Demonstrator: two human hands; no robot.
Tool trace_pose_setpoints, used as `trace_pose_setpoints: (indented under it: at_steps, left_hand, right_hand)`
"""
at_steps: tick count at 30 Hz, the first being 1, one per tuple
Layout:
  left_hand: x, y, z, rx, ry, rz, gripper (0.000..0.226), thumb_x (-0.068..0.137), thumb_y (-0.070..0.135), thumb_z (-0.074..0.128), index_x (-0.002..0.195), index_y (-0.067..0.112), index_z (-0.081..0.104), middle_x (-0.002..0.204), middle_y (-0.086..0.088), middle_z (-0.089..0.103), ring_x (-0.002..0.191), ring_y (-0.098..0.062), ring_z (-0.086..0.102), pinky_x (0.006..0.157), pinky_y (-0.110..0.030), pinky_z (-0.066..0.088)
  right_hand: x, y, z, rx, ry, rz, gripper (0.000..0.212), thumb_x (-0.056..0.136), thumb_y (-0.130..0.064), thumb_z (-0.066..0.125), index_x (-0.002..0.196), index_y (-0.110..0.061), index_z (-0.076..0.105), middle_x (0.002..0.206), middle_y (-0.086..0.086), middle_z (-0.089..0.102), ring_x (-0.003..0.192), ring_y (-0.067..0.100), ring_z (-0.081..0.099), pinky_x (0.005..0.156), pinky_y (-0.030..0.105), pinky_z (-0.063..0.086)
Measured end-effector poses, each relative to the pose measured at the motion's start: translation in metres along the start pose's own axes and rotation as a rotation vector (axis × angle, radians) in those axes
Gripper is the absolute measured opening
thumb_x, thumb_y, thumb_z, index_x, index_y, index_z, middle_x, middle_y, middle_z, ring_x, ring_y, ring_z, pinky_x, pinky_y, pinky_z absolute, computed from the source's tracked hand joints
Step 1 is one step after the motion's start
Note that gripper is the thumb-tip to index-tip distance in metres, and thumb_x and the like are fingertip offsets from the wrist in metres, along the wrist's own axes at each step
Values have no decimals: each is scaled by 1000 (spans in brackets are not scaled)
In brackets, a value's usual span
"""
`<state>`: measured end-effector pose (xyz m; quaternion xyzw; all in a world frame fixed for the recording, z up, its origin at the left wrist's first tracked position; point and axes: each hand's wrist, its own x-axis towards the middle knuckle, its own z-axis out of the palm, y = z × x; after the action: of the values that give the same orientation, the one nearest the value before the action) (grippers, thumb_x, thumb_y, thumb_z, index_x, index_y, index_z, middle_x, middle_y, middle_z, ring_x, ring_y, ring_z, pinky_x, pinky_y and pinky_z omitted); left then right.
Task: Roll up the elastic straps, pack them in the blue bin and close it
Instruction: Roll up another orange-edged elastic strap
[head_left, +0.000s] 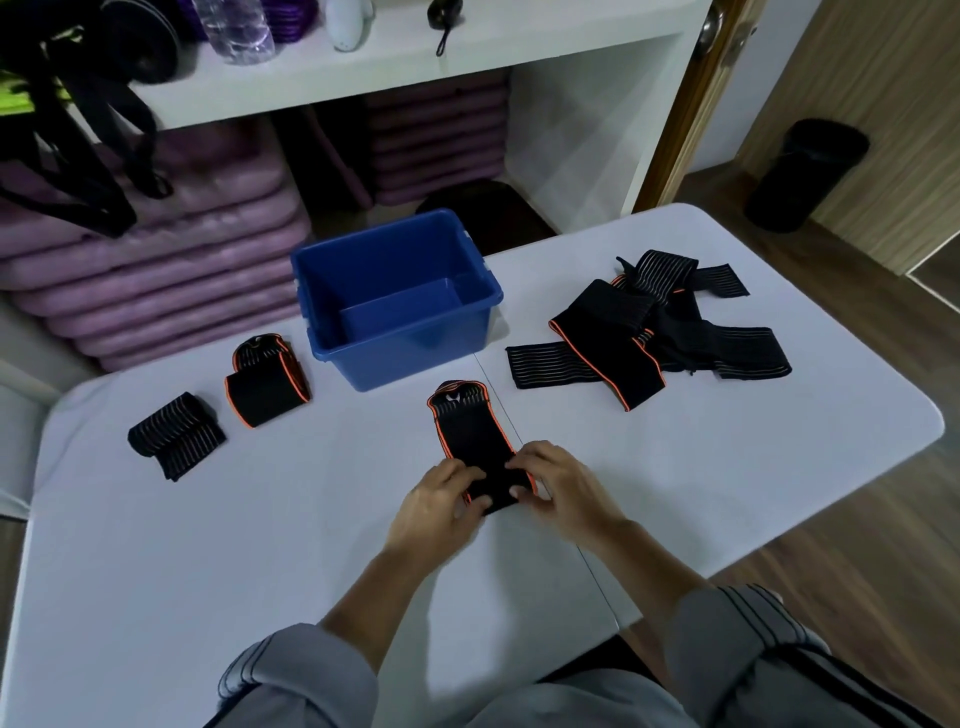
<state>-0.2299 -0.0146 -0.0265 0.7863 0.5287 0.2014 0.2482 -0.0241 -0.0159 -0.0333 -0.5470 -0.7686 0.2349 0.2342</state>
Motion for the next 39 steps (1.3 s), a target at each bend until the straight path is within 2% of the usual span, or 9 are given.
trace_pose_setpoints:
  at_steps: [3,8,13,15,17,22,27,33,39]
  left_hand:
    - [2,-6,-4,92,-136,0,63,71,49,67,124,20,53,120,6,53,106,-13,53,86,-25,46]
    - [11,-2,-3,-24,-56,-111,47,76,27,67,120,15,57,113,-2,60,105,-20,53,83,-20,40]
    - [17,4,-5,-170,-15,-405,37,84,36,47,89,2,61,82,-15,62,78,-30,56,65,-33,42]
    - [23,6,-1,-173,43,-580,39,92,39,46,89,1,58,89,-18,63,84,-34,57,71,-37,44]
    - [28,6,3,-203,124,-730,41,93,41,47,101,2,56,104,-18,60,97,-36,56,80,-38,44]
    - [34,7,4,-305,115,-750,42,93,39,48,124,10,52,120,-16,47,112,-34,50,95,-35,38]
    - [24,7,8,-346,82,-748,49,83,28,65,127,14,50,121,-12,47,112,-31,48,100,-42,40]
    - [8,8,-11,-482,287,-850,39,83,13,66,120,12,53,109,-4,50,87,-20,56,77,-25,42]
    - [-19,-35,-53,-473,478,-895,37,82,11,66,118,11,55,110,-9,56,88,-23,59,80,-36,50]
  right_hand:
    - [2,2,-3,-55,-149,-5,60,71,-40,72,124,-19,50,130,-8,47,107,11,51,87,26,47]
    - [12,-3,-4,62,-106,79,43,75,-19,67,116,-17,55,114,-4,58,105,13,53,89,24,45]
    - [27,-10,-5,215,-207,269,35,89,-33,57,120,-19,49,94,0,63,90,16,57,77,29,46]
    - [32,-13,1,218,-139,336,32,92,-33,55,118,-15,50,79,1,61,77,20,58,70,33,46]
    - [37,-14,7,191,-70,374,39,90,-35,58,123,-16,50,92,3,62,81,20,58,77,35,48]
    - [52,-7,15,251,-115,157,62,85,-45,47,138,-14,41,135,4,51,122,20,49,104,34,39]
    - [55,-3,13,299,-195,148,50,84,-39,47,130,-17,53,127,5,56,115,18,50,100,37,42]
    - [66,-23,28,374,-199,97,41,79,-28,55,120,-29,58,114,-13,53,110,14,53,95,42,46]
    - [109,-78,63,402,-300,-28,39,82,-23,61,119,-35,55,120,-6,55,111,17,53,95,43,46]
